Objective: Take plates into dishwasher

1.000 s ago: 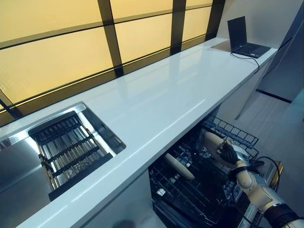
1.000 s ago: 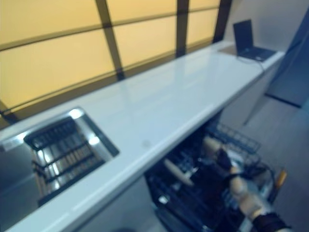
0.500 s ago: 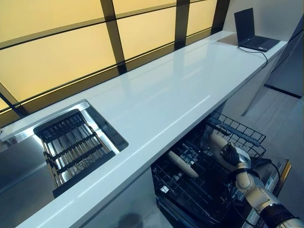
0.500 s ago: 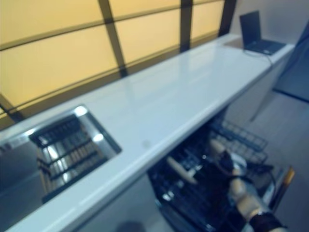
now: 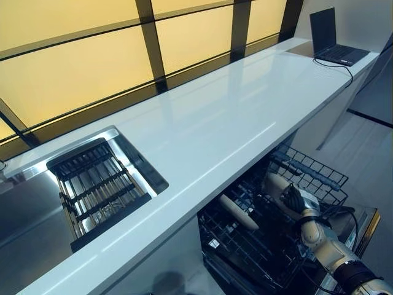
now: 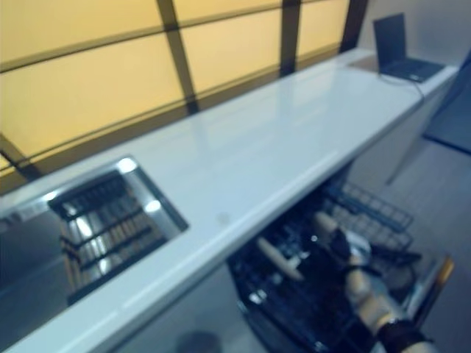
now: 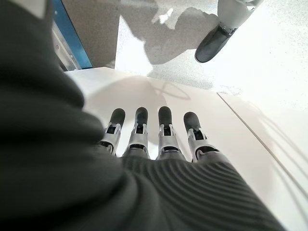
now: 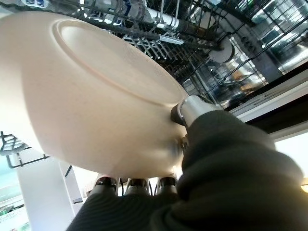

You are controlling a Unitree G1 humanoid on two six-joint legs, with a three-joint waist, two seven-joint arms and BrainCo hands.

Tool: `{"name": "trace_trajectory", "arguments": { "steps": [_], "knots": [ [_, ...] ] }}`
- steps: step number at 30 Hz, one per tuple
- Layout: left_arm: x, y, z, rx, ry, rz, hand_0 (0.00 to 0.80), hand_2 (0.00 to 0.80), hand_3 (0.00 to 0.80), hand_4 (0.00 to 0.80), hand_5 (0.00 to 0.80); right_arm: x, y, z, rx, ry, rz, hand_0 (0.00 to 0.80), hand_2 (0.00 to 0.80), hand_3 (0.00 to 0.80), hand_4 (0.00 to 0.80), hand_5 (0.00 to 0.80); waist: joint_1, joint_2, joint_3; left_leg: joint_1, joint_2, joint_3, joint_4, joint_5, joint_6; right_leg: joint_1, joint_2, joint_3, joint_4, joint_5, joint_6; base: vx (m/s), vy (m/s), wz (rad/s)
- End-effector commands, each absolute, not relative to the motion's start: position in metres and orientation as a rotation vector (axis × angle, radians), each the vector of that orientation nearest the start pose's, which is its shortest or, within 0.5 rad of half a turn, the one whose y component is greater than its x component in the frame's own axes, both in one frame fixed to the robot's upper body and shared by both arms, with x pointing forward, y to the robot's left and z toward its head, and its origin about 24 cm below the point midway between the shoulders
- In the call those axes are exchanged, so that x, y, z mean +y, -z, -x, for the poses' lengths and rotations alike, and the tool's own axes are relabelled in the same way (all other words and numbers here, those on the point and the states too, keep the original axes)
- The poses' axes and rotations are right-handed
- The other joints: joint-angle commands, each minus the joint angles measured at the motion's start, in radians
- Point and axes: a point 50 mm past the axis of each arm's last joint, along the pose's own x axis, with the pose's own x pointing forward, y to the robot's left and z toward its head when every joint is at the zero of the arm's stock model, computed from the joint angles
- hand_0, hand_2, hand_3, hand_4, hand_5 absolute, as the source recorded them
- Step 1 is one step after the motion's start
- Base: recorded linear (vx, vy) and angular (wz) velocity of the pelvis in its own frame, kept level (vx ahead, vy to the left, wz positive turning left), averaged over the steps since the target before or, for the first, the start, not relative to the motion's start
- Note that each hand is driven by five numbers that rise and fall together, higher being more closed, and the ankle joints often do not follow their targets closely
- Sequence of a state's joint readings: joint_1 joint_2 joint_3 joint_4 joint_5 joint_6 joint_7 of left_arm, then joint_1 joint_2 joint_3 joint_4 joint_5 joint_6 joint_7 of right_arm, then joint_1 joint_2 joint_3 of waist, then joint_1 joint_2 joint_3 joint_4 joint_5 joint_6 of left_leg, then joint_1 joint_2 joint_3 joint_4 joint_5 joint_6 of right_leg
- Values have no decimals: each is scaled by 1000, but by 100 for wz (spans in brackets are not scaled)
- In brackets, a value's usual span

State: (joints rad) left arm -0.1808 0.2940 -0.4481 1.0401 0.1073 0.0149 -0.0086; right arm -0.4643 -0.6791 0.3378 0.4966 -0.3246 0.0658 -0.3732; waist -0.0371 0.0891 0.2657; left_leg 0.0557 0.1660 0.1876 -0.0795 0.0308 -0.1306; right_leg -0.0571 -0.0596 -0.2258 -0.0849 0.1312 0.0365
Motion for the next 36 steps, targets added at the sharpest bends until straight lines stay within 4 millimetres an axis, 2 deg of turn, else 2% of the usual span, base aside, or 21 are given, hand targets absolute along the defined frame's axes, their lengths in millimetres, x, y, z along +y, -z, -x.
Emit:
{"name": "trace_trajectory", "arguments": {
  "steps": [1, 17, 36],
  "knots": [
    [208, 116, -207, 862, 343, -745, 0, 0, 0, 0, 0, -243, -116, -348, -145, 211, 1157, 800, 800, 800, 800, 800, 19, -65, -6, -102, -49, -42, -5, 64, 55, 16, -37, -5, 117, -126, 40, 0, 0, 0],
    [215, 107, -219, 838, 342, -778, 0, 0, 0, 0, 0, -248, -115, -355, -41, 132, 1276, 800, 800, 800, 800, 800, 39, -77, 20, -122, -48, -50, -8, 73, 55, 2, -31, -13, 114, -115, 44, -3, -3, 1],
    [216, 99, -231, 816, 337, -800, 0, 0, 0, 0, 0, -256, -94, -354, 102, 126, 1227, 800, 800, 800, 800, 800, 46, -90, 36, -140, -51, -53, -8, 75, 58, -11, -23, -8, 95, -95, 48, 0, 0, 0]
  ]
}}
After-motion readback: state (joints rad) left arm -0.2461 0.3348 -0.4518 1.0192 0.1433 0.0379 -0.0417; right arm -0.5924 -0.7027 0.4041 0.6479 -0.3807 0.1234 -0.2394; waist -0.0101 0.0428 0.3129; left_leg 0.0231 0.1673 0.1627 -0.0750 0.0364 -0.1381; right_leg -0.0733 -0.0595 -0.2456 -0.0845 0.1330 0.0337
